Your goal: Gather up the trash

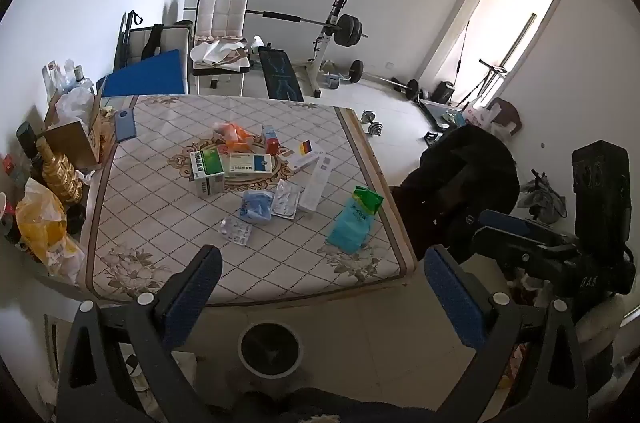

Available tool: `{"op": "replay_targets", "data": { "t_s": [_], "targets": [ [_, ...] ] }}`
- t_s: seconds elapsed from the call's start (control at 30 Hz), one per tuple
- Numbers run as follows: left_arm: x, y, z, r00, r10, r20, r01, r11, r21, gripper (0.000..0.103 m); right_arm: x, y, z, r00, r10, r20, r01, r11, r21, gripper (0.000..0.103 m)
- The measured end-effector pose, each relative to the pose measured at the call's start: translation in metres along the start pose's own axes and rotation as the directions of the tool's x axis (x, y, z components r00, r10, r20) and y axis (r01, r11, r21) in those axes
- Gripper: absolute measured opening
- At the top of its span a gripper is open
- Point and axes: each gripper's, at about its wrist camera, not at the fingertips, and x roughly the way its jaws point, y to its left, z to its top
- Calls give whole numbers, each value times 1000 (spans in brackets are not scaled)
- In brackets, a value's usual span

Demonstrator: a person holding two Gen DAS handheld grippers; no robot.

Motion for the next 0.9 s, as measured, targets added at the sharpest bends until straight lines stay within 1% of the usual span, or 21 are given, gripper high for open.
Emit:
{"op": "replay_targets", "data": {
  "t_s": [0.1,0.17,0.23,0.3,0.6,0.9],
  "targets": [
    [0,-2,0,1000,1,4,-1,1000,1,103,-2,-1,-1,1000,7,6,-7,1000,-2,103],
    [7,-9,-1,1000,16,-10,-16,1000,12,103,-2,1,3,1000,13,4,-13,1000,0,103],
    [6,1,-1,1000,-23,-9,23,1000,-12,103,-2,0,6,1000,15,3,-15,1000,-3,103],
    [6,1,0,1000,-25,-1,25,1000,-10,103,-1,5,8,1000,16,0,-16,1000,-8,103],
    [-1,0,1,999,-33,14,34,999,-21,103,1,2,4,999,33,-11,-33,999,-21,103],
    [-2,0,1,999,-36,14,36,999,-21,103,4,4,6,999,32,-15,-32,999,-21,103]
  ]
}}
